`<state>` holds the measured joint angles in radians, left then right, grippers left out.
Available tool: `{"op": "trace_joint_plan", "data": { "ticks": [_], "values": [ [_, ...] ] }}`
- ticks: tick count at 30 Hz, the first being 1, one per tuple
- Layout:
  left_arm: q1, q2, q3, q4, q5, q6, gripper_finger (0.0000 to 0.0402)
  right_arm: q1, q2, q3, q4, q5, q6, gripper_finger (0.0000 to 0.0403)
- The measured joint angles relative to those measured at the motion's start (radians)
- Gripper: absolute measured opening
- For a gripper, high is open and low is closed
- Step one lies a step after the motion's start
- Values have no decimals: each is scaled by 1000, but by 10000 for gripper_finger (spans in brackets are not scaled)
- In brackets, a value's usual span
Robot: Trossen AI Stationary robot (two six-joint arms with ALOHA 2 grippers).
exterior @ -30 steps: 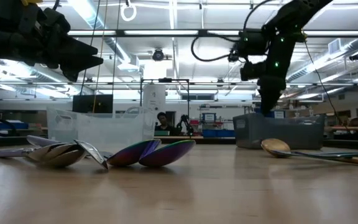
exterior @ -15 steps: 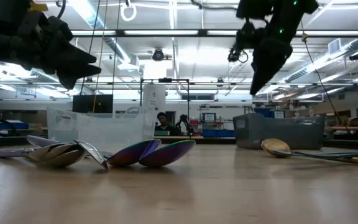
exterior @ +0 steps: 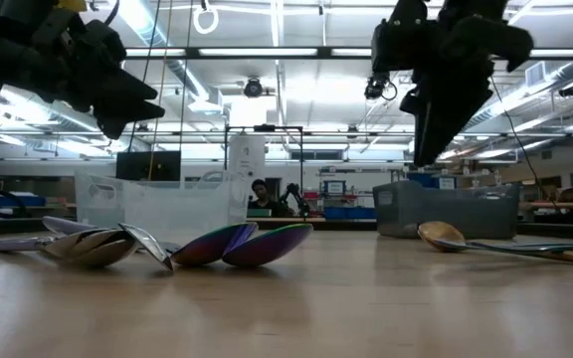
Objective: Sort silverware by color (type)
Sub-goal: Put the blue spoon into the bottom transparent bin
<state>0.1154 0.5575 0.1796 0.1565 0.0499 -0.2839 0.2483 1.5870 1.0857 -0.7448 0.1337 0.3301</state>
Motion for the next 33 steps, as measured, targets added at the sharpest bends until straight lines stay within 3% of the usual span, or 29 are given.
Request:
{"op": "trace_joint_plan", "data": {
  "ticks": [7, 12, 19, 23, 27, 33],
  "values": [
    [-88, 136, 67, 0, 0, 6, 180, 69, 109, 105, -55, 0, 12, 96],
    [-147, 229, 134, -44, 0, 7, 180, 97, 120, 136, -106, 0, 40, 96],
    [-218, 344, 217, -74, -2, 107, 180, 124, 67, 148, -275, 9, 132, 96],
    [-248, 421, 273, -94, -16, 115, 180, 157, 27, 146, -376, 79, 203, 96],
    [-269, 512, 343, -169, -17, 117, 180, 195, -8, 103, -357, 146, 244, 96],
    [-279, 625, 448, -240, 49, 120, 180, 217, -21, 55, -329, 126, 296, 96]
  ]
}}
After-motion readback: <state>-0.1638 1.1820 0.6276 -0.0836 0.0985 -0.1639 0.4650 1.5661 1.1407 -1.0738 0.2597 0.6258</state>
